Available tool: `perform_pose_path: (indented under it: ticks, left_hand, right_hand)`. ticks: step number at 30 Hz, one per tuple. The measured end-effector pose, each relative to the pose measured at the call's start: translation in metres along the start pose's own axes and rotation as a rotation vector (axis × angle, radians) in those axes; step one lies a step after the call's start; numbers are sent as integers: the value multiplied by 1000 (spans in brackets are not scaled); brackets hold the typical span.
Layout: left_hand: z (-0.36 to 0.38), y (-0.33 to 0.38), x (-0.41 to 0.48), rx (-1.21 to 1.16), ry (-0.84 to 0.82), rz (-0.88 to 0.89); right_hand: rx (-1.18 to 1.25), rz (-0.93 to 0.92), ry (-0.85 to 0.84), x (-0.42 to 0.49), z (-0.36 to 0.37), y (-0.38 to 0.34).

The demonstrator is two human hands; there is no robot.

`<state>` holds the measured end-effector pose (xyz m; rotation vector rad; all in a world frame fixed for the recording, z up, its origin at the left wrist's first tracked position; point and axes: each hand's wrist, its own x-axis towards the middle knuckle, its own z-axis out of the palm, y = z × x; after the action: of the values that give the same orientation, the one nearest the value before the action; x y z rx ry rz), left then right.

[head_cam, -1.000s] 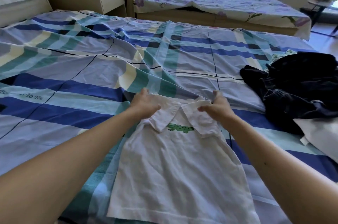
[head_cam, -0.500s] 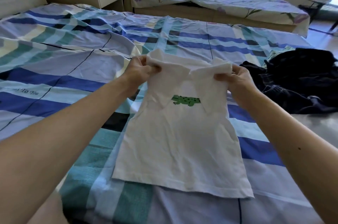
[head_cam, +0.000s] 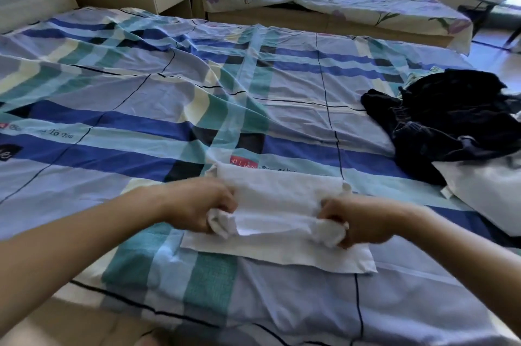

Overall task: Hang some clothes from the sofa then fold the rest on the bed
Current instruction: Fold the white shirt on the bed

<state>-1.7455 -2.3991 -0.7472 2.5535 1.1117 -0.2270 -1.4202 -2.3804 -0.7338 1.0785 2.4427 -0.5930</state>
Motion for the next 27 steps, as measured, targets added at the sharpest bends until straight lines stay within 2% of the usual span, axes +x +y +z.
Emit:
perform_pose_path:
  ticks: [2, 4, 8, 11, 16, 18, 20, 23, 25, 27]
  left_hand:
    - [4, 6, -2, 99, -89, -22]
    - [-2, 11, -4, 127, -149, -71]
    - [-8, 24, -2, 116, -93, -44]
    - [-12, 34, 6, 79, 61, -22]
    - [-40, 24, 3, -172, 532, -74]
    - [-42, 23, 0, -164, 590, -89]
    - [-36, 25, -2, -107, 468, -70]
    - [-14, 26, 0, 117, 147, -44]
    - [1, 28, 6, 235, 79, 17]
    - [13, 31, 12, 283, 108, 100]
  right_hand:
    - [-52, 26, -103, 0, 10, -3]
    - [-27, 72, -133, -5, 2, -4]
    - [77, 101, -24, -11, -8, -4]
    - [120, 106, 59, -13, -3, -3]
    - [156, 93, 103, -18, 3, -3]
    - [181, 81, 110, -20, 4, -3]
    - [206, 74, 109, -21, 5, -2]
    - [219, 47, 128, -22, 6, -3]
    - [177, 9, 113, -22, 7, -7]
    - [115, -6, 92, -22, 10, -10]
